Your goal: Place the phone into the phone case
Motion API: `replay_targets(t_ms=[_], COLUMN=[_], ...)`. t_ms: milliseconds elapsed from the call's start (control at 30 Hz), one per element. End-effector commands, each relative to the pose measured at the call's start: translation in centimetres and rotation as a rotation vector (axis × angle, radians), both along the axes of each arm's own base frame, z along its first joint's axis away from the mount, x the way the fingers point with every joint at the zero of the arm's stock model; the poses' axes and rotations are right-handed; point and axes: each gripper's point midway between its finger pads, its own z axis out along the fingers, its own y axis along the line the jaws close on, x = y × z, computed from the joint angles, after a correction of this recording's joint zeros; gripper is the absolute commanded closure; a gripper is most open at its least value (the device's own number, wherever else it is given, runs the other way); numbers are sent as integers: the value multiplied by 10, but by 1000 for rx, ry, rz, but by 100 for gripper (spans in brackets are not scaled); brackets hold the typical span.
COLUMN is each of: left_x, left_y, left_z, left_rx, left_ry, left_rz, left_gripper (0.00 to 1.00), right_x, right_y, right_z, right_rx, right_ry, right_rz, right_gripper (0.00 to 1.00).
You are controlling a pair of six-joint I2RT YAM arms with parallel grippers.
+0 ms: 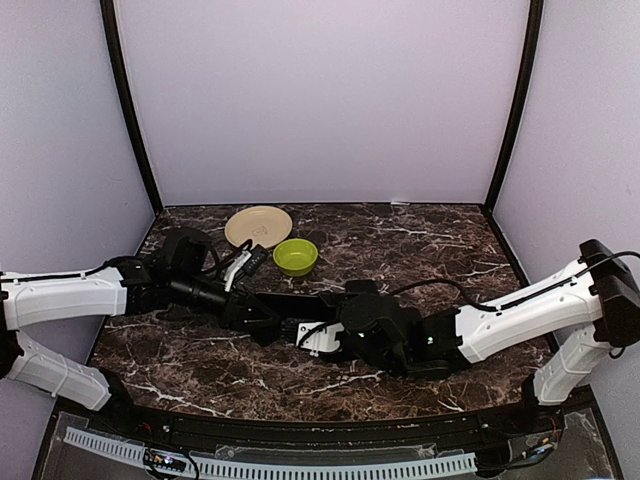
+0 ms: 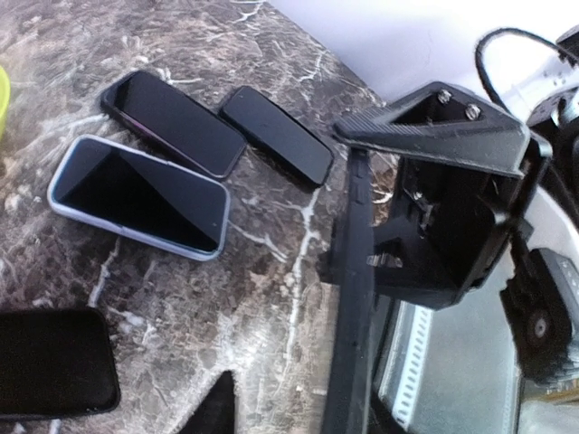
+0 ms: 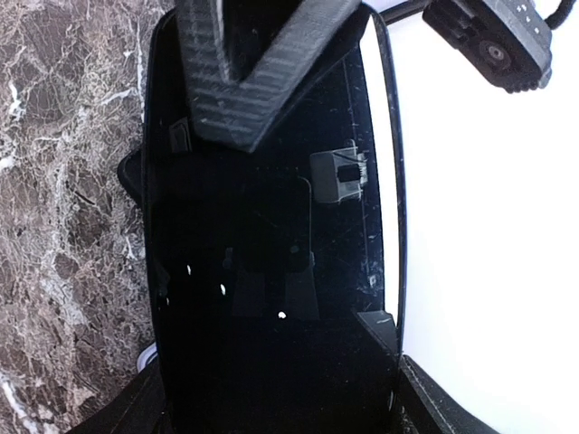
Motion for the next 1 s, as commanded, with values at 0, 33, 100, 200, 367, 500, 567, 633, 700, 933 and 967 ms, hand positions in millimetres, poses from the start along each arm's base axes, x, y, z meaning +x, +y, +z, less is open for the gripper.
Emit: replay_targets(t_ms=[0,33,100,200,367,500,567,633,700,933,967], left_x=[-6,-10,-18,-23,-19,-2,10,21,34,60,58], left_y=[-9,-10,-9,-6,-4,0,6,12,24,46,41], left_z=[30,33,37,41,56,86,117,145,167,213,220], left_rx=[-82,-97,-117,-129,-174,-233,-289,-317,-315,-256,-283], left_ry=[-83,-90,-94,-113,-171,-286,-419,-587,-750,-1176,-1216], left_rz=[-66,-80,-115,-121,-87,16,103,201,329,622,637], left_gripper=[70,77,87,100,100,100,100,100,100,100,100], right_x=[1,2,0,-2,6,23,38,45,45,44,45], right_y=[9,9,11,11,4,-14,-25,-30,-41,-20,-13], right_z=[45,46,51,57,68,101,120,143,162,218,225], right_rx=[112,117,130,147,196,456,642,845,1051,1379,1401], right_ry=[-82,-84,-83,-90,-115,10,186,433,601,965,1009], right_rz=[2,2,8,9,-53,-148,-175,-81,6,183,204], right_gripper=[68,67,67,67,41,2,2,1,1,2,2])
